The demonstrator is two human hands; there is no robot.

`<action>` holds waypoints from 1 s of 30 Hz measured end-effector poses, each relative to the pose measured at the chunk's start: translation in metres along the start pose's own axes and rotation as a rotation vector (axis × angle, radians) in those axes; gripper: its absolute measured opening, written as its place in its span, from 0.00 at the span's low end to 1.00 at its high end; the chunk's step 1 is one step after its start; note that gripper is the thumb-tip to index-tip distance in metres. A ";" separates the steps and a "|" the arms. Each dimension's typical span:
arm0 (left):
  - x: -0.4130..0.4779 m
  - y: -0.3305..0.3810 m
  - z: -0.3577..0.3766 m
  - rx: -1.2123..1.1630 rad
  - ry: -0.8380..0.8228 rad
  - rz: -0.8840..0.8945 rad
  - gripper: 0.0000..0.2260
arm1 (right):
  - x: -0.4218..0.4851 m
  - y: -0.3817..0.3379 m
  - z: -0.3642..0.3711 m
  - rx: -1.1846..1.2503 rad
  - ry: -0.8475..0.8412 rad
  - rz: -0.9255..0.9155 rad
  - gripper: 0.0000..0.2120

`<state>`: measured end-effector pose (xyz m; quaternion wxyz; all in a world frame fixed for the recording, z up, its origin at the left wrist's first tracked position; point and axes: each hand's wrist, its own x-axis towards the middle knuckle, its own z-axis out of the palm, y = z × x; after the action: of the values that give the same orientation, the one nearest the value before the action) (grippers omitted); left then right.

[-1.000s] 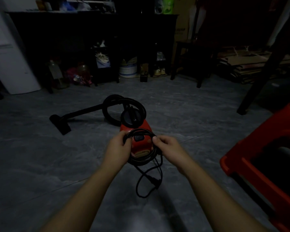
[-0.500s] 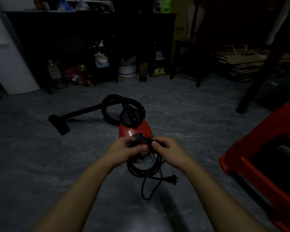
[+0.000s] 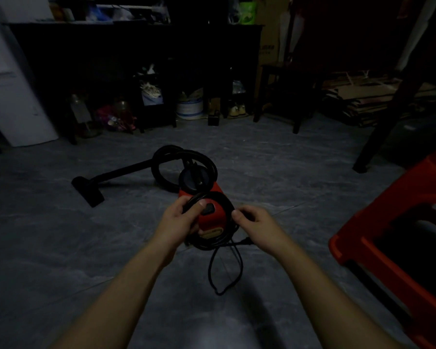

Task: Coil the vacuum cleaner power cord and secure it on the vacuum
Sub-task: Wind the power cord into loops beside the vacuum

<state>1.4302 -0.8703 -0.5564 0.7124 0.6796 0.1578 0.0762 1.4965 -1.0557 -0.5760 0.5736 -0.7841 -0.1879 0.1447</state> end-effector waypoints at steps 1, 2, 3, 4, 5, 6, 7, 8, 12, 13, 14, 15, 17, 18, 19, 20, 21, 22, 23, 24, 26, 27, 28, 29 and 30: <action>0.000 0.000 0.001 -0.020 0.014 0.004 0.08 | 0.001 -0.001 0.000 0.022 0.009 -0.016 0.10; 0.000 -0.001 0.003 -0.029 0.024 0.012 0.08 | 0.001 -0.003 0.001 0.038 0.016 -0.027 0.08; -0.001 -0.001 0.005 -0.032 0.028 0.025 0.07 | 0.001 -0.003 0.002 0.042 0.022 -0.033 0.07; -0.002 -0.001 0.007 -0.031 0.028 0.042 0.07 | 0.001 -0.004 0.003 0.043 0.029 -0.035 0.06; -0.003 -0.001 0.008 -0.023 0.028 0.058 0.06 | 0.002 -0.003 0.003 0.044 0.036 -0.036 0.05; -0.004 -0.001 0.009 -0.009 0.028 0.071 0.06 | 0.002 -0.002 0.003 0.050 0.045 -0.032 0.05; -0.005 -0.001 0.009 0.016 0.032 0.082 0.06 | 0.003 -0.003 0.003 0.064 0.055 -0.028 0.04; -0.006 0.000 0.008 0.046 0.038 0.092 0.07 | 0.003 -0.004 0.002 0.080 0.061 -0.026 0.04; -0.007 0.003 0.004 0.111 0.027 0.116 0.08 | 0.001 -0.004 -0.002 0.075 0.056 -0.050 0.05; -0.008 0.005 0.003 0.125 0.020 0.108 0.07 | 0.001 -0.003 -0.003 0.056 0.058 -0.062 0.05; -0.008 0.006 0.002 0.141 0.018 0.096 0.06 | 0.000 -0.002 -0.003 0.040 0.058 -0.075 0.06; -0.008 0.007 0.002 0.158 0.015 0.084 0.05 | 0.000 -0.002 -0.004 0.020 0.053 -0.085 0.06; -0.007 0.009 0.000 0.197 0.002 0.066 0.06 | -0.002 -0.002 -0.006 -0.018 0.018 -0.091 0.06; -0.006 0.010 0.000 0.216 -0.014 0.065 0.07 | -0.003 -0.003 -0.007 -0.039 -0.008 -0.096 0.05; -0.007 0.011 0.000 0.236 -0.040 0.063 0.08 | -0.005 -0.005 -0.007 -0.073 -0.030 -0.103 0.06; -0.008 0.011 0.001 0.256 -0.069 0.058 0.09 | -0.007 -0.006 -0.007 -0.110 -0.044 -0.115 0.06; -0.009 0.011 0.002 0.277 -0.099 0.051 0.10 | -0.007 -0.006 -0.007 -0.148 -0.054 -0.124 0.06; -0.010 0.011 0.003 0.299 -0.128 0.049 0.10 | -0.008 -0.006 -0.006 -0.176 -0.056 -0.124 0.06; -0.010 0.009 0.004 0.318 -0.154 0.050 0.09 | -0.008 -0.006 -0.006 -0.195 -0.052 -0.117 0.06; -0.010 0.008 0.005 0.323 -0.168 0.054 0.08 | -0.008 -0.005 -0.005 -0.207 -0.038 -0.109 0.06; -0.008 0.003 0.007 0.285 -0.151 0.058 0.08 | -0.007 -0.004 -0.004 -0.219 0.018 -0.090 0.07; -0.006 0.002 0.007 0.254 -0.126 0.055 0.09 | -0.007 -0.004 -0.004 -0.218 0.053 -0.087 0.08; -0.004 0.001 0.008 0.219 -0.101 0.050 0.09 | -0.006 -0.005 -0.005 -0.214 0.087 -0.093 0.09; -0.003 0.000 0.010 0.179 -0.076 0.047 0.09 | -0.005 -0.006 -0.006 -0.210 0.125 -0.098 0.09; -0.002 0.000 0.011 0.139 -0.047 0.037 0.09 | -0.004 -0.006 -0.007 -0.205 0.171 -0.105 0.09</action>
<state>1.4319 -0.8810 -0.5564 0.6653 0.7319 0.1333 0.0624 1.4954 -1.0616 -0.5679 0.5113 -0.8371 -0.1927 0.0273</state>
